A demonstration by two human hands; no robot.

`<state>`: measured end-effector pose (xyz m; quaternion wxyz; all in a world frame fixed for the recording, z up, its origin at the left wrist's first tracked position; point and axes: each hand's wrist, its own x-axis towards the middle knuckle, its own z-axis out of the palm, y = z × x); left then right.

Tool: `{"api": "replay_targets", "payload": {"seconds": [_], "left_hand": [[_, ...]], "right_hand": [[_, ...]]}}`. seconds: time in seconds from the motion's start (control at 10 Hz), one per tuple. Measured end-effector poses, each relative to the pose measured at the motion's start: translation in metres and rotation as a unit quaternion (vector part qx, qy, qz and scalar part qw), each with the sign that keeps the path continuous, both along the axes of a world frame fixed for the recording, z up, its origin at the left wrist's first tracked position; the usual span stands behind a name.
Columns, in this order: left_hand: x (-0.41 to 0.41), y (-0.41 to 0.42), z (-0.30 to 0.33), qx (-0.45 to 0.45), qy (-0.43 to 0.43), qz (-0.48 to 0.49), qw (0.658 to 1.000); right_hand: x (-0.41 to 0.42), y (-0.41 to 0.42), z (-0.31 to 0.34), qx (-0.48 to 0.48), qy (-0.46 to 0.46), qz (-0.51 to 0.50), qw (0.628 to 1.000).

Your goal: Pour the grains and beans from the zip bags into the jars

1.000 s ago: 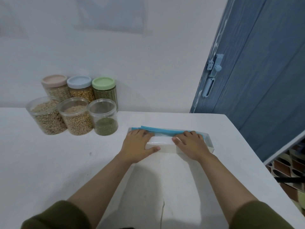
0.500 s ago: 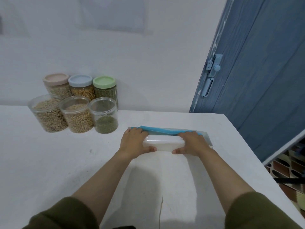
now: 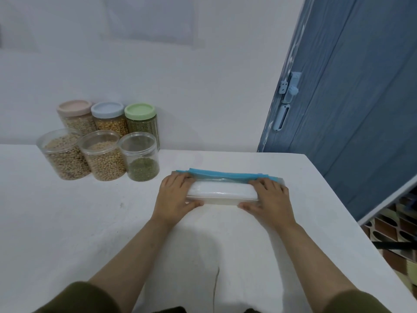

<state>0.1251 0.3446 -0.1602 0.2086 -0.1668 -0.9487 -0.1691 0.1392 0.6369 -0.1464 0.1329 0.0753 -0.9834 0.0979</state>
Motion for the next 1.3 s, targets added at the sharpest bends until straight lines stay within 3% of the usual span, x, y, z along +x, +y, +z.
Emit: {"api": "replay_targets", "payload": {"seconds": [0.3, 0.5, 0.9, 1.3], "left_hand": [[-0.013, 0.010, 0.000, -0.030, -0.018, 0.084, 0.996], [-0.038, 0.019, 0.004, -0.083, -0.041, 0.150, 0.984], [-0.119, -0.008, 0.011, -0.084, -0.109, 0.158, 0.978], [-0.137, -0.007, 0.020, -0.057, -0.143, 0.168, 0.974]], "right_hand": [[-0.028, -0.018, 0.011, 0.025, -0.051, -0.046, 0.997], [-0.060, -0.045, 0.003, -0.014, -0.052, -0.033, 0.998], [-0.147, -0.073, 0.012, 0.027, -0.102, -0.037, 0.994], [-0.159, -0.084, 0.022, 0.032, -0.126, -0.074, 0.989]]}}
